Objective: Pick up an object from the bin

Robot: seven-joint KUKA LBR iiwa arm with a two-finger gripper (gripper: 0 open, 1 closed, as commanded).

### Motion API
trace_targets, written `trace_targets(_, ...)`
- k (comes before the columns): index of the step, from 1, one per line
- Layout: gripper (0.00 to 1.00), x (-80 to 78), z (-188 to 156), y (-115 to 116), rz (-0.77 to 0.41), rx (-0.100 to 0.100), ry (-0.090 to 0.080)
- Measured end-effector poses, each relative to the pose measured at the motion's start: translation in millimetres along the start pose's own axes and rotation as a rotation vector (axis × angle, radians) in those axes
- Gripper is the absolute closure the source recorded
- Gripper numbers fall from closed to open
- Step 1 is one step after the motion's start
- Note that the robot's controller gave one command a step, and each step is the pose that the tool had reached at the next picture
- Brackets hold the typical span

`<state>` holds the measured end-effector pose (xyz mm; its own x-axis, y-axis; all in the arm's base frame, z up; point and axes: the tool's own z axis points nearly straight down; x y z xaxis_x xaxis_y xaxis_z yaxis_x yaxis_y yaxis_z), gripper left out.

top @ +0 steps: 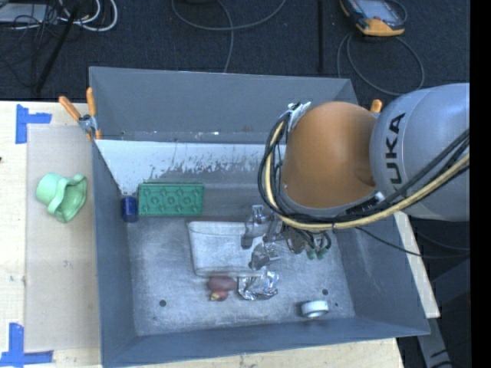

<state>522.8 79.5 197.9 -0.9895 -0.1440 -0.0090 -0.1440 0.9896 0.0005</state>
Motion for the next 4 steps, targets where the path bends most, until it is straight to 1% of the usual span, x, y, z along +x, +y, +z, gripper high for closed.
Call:
trace_targets(1,0.0,2.2,5,0,0.003,0.0,0.009)
trace_targets(2,0.0,36.1,96,-16,0.007,-0.002,-0.019)
trace_targets(3,0.0,19.4,98,-45,-0.052,-0.005,-0.009)
trace_targets(4,1.0,16.7,94,-48,-0.044,0.0,-0.018)
